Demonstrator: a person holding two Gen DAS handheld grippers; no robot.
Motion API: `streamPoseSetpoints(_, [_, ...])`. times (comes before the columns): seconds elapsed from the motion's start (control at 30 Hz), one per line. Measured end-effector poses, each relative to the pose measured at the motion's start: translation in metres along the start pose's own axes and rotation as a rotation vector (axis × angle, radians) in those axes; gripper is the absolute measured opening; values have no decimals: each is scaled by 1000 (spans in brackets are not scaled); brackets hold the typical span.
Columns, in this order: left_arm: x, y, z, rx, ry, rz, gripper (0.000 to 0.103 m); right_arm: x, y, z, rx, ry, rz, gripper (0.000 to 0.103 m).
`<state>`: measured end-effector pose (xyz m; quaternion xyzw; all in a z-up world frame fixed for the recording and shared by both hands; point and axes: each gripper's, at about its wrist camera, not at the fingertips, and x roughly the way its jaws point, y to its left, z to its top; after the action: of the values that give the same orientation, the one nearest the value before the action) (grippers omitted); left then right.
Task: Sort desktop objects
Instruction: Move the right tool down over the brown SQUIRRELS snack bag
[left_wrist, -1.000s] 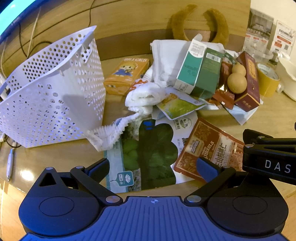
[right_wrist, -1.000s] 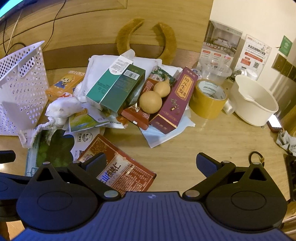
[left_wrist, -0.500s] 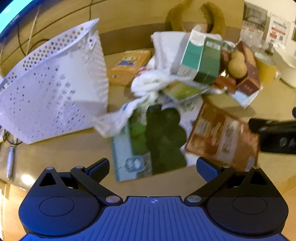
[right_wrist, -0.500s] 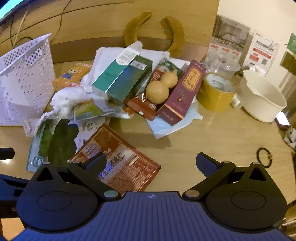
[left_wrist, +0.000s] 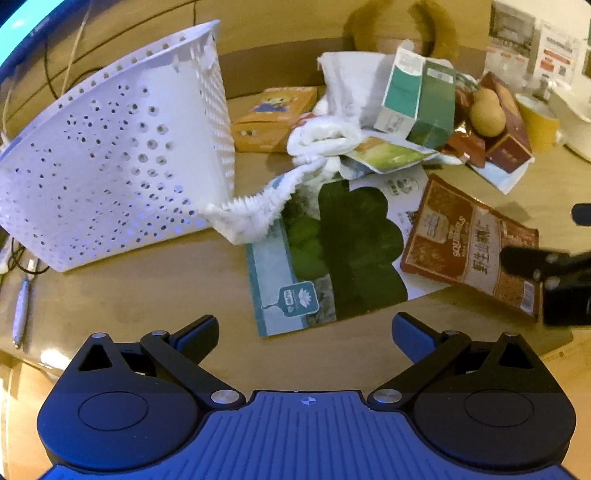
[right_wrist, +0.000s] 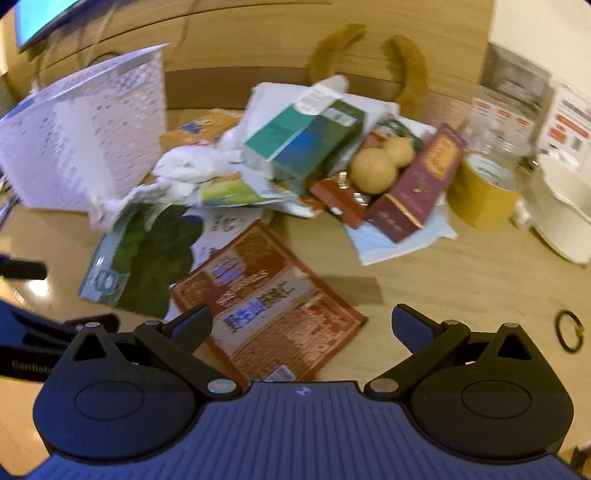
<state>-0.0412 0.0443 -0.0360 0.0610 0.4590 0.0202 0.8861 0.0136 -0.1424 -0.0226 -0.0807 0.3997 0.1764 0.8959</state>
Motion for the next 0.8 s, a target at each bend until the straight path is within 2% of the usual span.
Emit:
streamPoseSetpoints(0.23, [5, 2, -5, 33, -4, 53, 103, 18, 5, 2, -96, -13, 37, 103])
streamPoseSetpoints(0.47, [14, 8, -6, 3, 26, 63, 103, 41, 5, -2, -134, 38, 143, 103])
streamPoseSetpoints(0.7, [19, 10, -4, -8, 35, 69, 103, 49, 13, -5, -282, 27, 195, 103])
streamPoseSetpoints(0.8, [23, 9, -4, -16, 42, 68, 103, 53, 8, -2, -282, 24, 231, 103])
